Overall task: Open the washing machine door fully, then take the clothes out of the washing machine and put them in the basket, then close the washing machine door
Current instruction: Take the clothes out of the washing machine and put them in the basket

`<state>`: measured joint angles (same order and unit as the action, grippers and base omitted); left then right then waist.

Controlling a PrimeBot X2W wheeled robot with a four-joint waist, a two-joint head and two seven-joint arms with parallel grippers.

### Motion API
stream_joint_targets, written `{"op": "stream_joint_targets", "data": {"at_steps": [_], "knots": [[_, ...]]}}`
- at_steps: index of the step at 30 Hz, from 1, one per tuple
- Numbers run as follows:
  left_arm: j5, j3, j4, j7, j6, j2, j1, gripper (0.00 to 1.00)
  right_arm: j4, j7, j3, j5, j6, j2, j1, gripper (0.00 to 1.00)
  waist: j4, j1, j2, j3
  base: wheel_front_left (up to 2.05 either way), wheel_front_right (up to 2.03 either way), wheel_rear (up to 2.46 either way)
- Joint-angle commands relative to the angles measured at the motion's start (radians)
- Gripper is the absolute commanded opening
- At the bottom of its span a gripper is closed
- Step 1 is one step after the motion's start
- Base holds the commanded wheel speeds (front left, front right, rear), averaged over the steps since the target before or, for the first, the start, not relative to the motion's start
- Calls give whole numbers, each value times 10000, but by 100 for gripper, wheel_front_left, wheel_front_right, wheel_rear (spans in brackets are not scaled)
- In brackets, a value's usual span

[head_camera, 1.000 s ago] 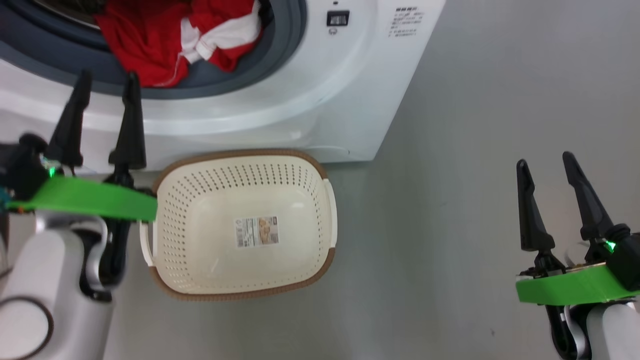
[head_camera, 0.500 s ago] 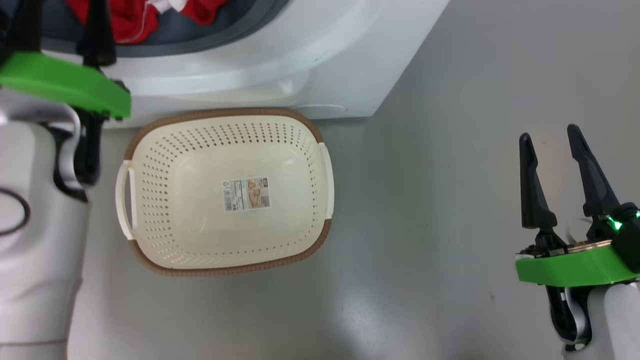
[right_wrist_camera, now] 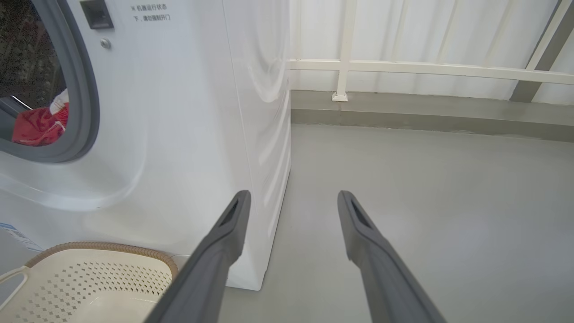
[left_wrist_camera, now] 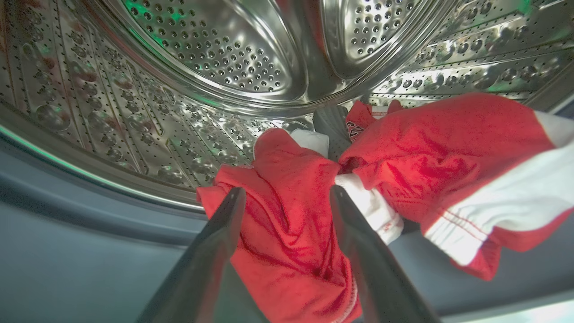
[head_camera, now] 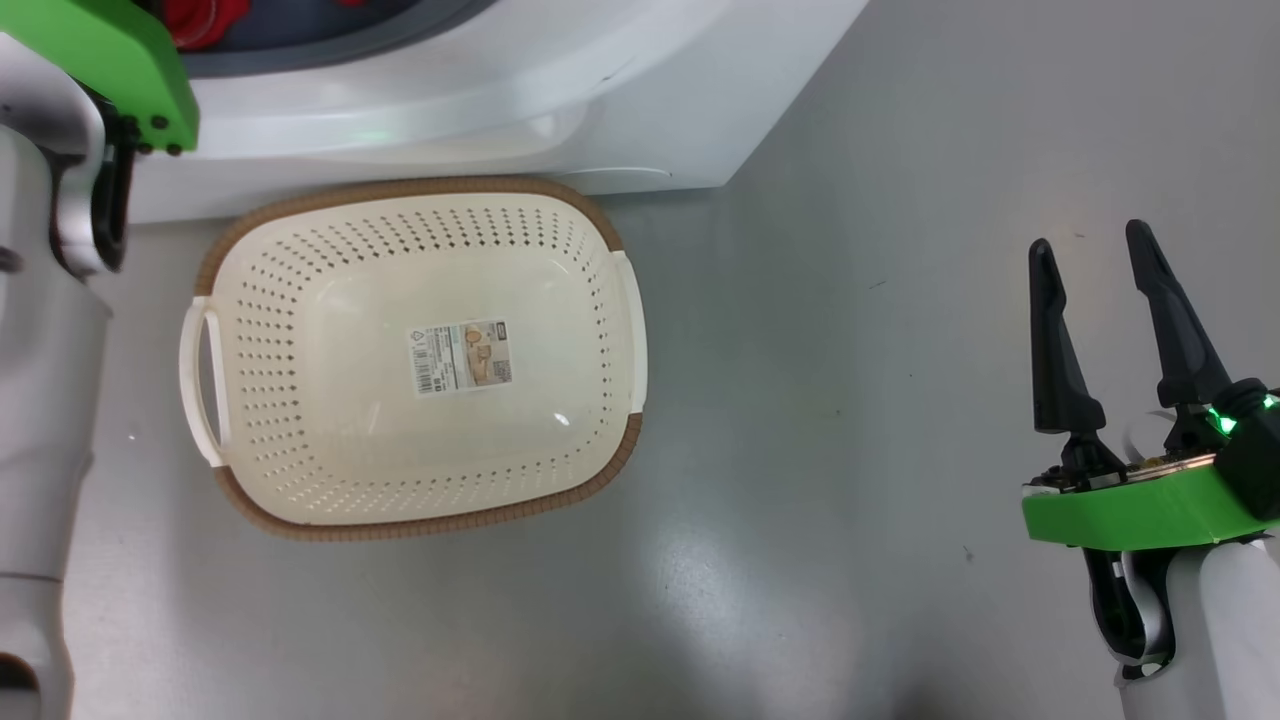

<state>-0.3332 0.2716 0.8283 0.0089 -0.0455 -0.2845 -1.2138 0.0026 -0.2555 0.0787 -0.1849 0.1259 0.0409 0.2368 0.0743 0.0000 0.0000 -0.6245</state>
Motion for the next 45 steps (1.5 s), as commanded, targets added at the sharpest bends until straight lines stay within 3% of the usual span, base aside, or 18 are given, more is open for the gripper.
{"op": "stream_joint_targets", "data": {"at_steps": [1,14,21,24,31,45], "knots": [[131,-116,-108,75,-118,-580,-242,100,-169,-63,-259,-63,48,93,-9,100,39,0,0,-28,0,0,0],[745,601,1156,1867,-534,-987,-1063,100,47,-63,-544,-317,48,93,122,100,371,0,0,-327,0,0,0],[762,733,1352,2161,-577,-1130,-1116,98,112,-63,-657,-408,48,93,150,100,547,0,0,-396,0,0,0],[739,779,1392,2240,-553,-1161,-1106,0,116,-63,-685,-434,48,93,154,100,601,0,0,-417,0,0,0],[582,746,1272,1957,-485,-1200,-1053,0,130,-63,-707,-451,48,93,159,100,643,0,0,-437,0,0,0],[-322,68,613,-998,-155,-1075,-175,0,177,-63,-624,-376,48,93,141,100,341,0,0,-203,0,0,0]]}}
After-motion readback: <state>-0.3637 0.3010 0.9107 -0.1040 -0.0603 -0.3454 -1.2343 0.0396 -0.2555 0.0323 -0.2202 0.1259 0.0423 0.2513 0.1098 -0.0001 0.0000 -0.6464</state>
